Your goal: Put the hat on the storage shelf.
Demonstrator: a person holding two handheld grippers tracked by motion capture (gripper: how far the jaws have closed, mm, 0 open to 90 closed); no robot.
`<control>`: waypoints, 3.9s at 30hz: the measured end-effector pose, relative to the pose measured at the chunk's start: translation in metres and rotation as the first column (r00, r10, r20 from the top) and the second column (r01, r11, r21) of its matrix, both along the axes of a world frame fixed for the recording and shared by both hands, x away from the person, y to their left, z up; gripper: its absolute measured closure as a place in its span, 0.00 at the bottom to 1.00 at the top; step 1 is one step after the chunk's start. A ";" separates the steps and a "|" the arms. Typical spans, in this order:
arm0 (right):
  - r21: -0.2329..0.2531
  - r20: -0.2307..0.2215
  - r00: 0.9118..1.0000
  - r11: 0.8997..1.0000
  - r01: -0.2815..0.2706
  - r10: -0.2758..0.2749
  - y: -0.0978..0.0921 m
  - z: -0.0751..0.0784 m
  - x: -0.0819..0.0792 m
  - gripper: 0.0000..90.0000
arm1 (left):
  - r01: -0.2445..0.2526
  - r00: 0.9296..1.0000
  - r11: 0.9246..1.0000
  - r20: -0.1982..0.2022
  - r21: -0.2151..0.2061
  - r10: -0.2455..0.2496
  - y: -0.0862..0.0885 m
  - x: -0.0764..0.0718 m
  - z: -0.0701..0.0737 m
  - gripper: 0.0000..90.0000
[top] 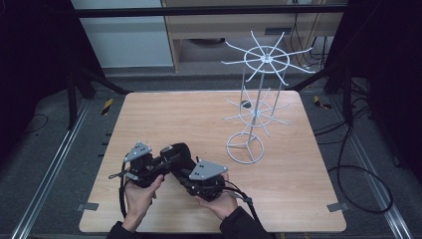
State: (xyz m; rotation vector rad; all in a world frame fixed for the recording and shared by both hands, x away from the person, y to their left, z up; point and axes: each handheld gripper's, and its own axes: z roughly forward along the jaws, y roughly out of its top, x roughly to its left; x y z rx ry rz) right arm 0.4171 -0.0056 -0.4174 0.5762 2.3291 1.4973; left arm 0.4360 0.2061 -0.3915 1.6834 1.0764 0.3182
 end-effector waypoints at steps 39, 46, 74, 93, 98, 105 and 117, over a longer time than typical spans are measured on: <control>0.139 -0.083 0.995 0.988 0.067 -0.056 -0.059 0.005 0.000 0.61 | 0.110 0.989 0.992 0.103 -0.058 -0.104 0.001 -0.020 0.019 0.88; 0.156 -0.140 0.990 0.987 0.041 -0.019 -0.052 -0.004 0.007 0.69 | 0.126 0.987 0.991 0.109 -0.052 -0.119 -0.003 -0.021 0.020 0.88; -0.080 0.026 0.999 0.996 0.042 -0.040 -0.039 0.011 -0.003 1.00 | 0.132 0.984 0.990 0.114 0.041 -0.136 0.009 -0.022 0.004 0.86; -0.072 -0.059 0.996 0.996 0.057 -0.061 0.025 -0.030 0.020 0.84 | -0.048 0.996 0.985 -0.063 0.163 0.059 0.082 -0.009 -0.047 0.79; -0.072 -0.057 0.994 0.993 0.091 -0.095 0.014 -0.029 0.022 0.82 | -0.058 0.991 0.980 -0.107 0.191 0.080 0.089 -0.004 -0.057 0.71; -0.046 -0.046 0.984 0.985 0.167 -0.169 -0.021 -0.019 0.027 0.78 | -0.132 0.983 0.956 -0.087 0.260 0.160 0.095 -0.006 -0.059 0.43; -0.061 -0.014 0.962 0.961 0.270 -0.271 -0.085 -0.017 0.018 0.73 | -0.213 0.976 0.939 0.022 0.269 0.215 0.096 -0.018 -0.032 0.37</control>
